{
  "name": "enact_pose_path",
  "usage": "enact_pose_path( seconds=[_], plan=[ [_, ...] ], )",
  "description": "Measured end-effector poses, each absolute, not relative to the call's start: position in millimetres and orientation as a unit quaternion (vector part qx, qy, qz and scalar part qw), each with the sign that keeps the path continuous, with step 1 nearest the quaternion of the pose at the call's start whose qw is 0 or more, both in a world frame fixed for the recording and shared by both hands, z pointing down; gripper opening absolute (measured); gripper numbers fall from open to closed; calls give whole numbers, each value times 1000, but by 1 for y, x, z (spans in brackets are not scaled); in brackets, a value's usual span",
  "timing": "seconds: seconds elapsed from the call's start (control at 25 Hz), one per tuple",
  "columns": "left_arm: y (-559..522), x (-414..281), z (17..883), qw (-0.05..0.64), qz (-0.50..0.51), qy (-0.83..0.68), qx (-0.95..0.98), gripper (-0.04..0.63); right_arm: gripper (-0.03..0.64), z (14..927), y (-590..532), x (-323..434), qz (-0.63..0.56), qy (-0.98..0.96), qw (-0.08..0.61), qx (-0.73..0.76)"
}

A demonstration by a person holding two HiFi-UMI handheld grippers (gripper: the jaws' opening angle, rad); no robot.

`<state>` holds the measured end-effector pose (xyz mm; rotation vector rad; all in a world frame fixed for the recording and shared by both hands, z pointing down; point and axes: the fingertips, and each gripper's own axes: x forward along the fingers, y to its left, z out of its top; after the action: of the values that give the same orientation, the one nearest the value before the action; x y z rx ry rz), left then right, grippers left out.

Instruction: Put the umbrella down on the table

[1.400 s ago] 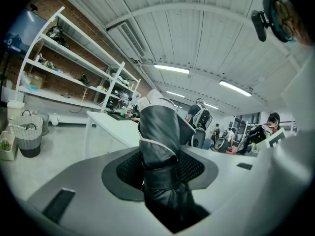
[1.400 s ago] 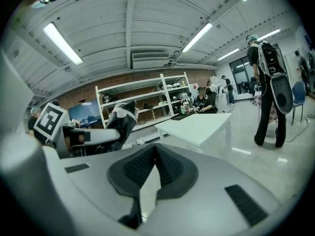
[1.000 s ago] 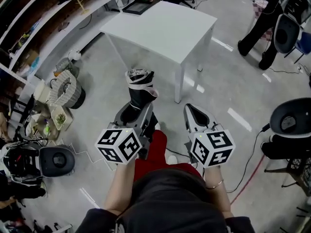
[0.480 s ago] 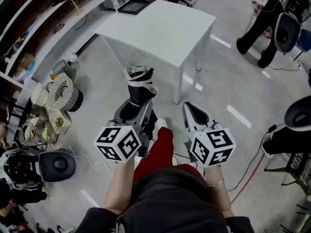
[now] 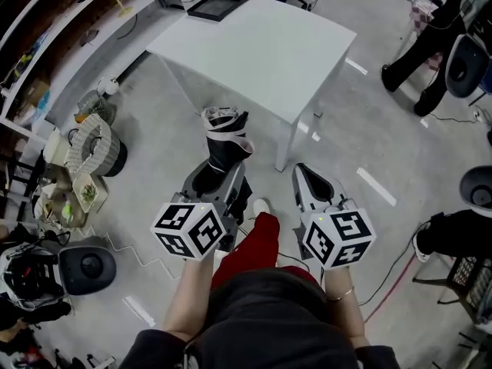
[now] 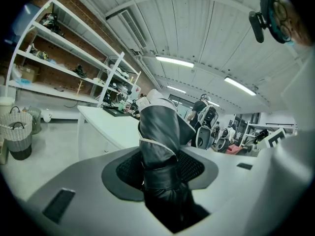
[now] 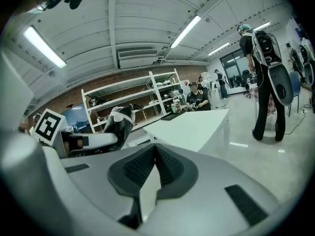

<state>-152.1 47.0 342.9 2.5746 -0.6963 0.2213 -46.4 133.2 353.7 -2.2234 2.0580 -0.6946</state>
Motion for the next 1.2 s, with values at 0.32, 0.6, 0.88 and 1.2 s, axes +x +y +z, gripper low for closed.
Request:
enact_pose_path(
  seconds=[0.32, 0.6, 0.88, 1.2],
  plan=[
    [-30, -109, 348, 246, 84, -240, 935, 198, 18, 352, 55, -5, -228, 652, 7, -723],
    [-91, -69, 341, 243, 84, -224, 940, 198, 18, 347, -11, 27, -228, 649, 3, -726],
    [-139, -28, 346, 255, 86, -215, 939, 198, 18, 357, -61, 59, -239, 645, -8, -725],
    [-169, 12, 355, 257, 98, -214, 937, 198, 18, 367, -87, 100, -248, 636, -13, -731]
  ],
)
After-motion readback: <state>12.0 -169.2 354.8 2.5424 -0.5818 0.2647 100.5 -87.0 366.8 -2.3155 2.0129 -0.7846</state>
